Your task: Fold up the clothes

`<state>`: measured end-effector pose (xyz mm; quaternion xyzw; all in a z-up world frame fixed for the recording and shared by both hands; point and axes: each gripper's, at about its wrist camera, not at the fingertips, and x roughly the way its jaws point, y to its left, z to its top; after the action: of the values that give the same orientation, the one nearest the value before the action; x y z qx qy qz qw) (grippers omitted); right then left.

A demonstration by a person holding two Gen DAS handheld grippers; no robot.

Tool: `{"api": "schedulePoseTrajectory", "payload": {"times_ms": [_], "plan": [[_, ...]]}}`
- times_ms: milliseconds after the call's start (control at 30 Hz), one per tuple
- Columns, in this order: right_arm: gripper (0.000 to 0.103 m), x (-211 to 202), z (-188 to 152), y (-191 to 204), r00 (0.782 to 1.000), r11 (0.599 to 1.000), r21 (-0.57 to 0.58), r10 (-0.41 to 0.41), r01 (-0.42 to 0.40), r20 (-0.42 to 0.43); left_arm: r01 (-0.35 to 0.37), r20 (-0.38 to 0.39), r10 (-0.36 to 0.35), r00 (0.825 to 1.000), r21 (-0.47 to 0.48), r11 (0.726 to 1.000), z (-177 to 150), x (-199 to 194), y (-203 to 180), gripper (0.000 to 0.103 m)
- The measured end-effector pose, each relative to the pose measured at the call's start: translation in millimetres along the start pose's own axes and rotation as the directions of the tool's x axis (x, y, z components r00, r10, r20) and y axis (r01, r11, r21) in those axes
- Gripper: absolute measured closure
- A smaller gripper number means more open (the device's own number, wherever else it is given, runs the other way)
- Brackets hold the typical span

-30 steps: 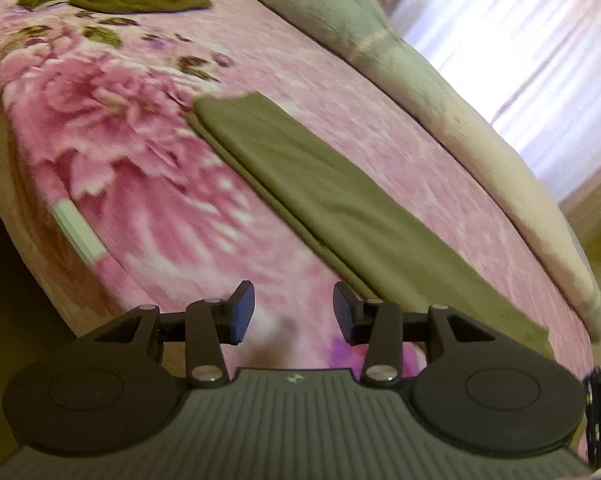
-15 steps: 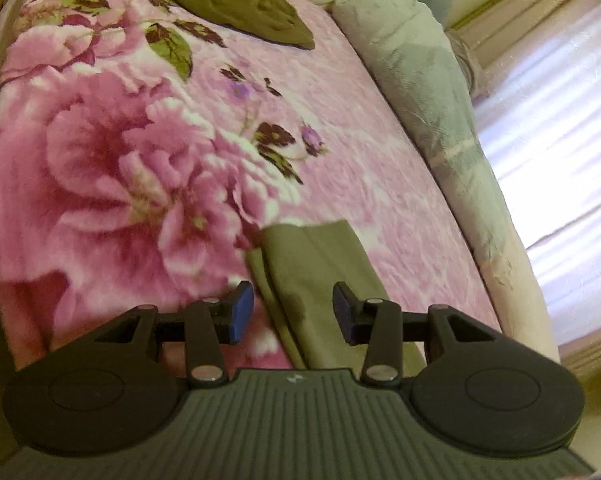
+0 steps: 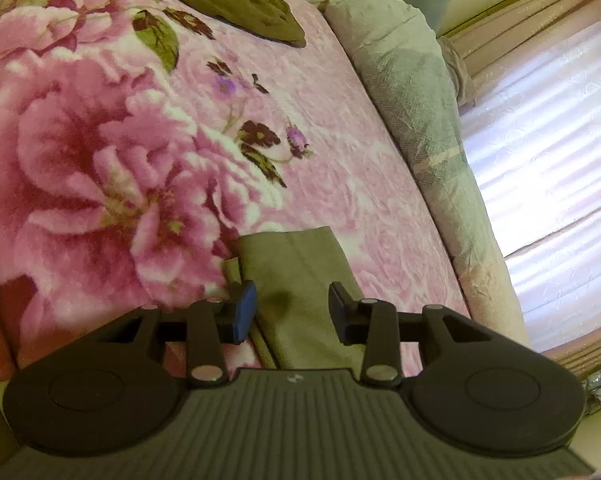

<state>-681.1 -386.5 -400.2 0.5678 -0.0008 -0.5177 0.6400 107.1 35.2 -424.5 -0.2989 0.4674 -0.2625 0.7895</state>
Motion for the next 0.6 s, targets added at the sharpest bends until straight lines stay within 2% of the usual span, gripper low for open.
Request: {"api": "schedulePoseTrajectory", "payload": {"times_ms": [267,333,400,433,467,600], "plan": [[0.103,1,0,0,1.0,1.0,-0.007,-0.004,0.004,-0.004,0.011,0.002,-0.011,1.0,-0.036,0.999,-2,3,5,0.07],[0.103,1,1,0,1.0,1.0,-0.009,-0.005,0.005,-0.007,0.021,0.003,-0.021,1.0,-0.031,0.999,-2,4,4,0.075],[0.103,1,1,1,1.0,1.0,-0.01,-0.007,0.007,-0.01,0.033,-0.008,-0.033,0.999,-0.025,0.999,-3,6,5,0.089],[0.103,1,1,2,1.0,1.0,-0.013,-0.01,0.01,-0.011,0.04,-0.015,-0.041,0.999,-0.02,0.999,-3,7,6,0.099],[0.103,1,2,3,1.0,1.0,-0.023,-0.014,0.014,-0.013,0.047,-0.02,-0.048,0.999,-0.013,0.999,-3,7,6,0.103],[0.103,-1,4,12,1.0,0.997,-0.066,-0.031,0.031,0.001,0.072,-0.005,-0.072,0.997,0.025,0.997,-1,0,5,0.103]]}}
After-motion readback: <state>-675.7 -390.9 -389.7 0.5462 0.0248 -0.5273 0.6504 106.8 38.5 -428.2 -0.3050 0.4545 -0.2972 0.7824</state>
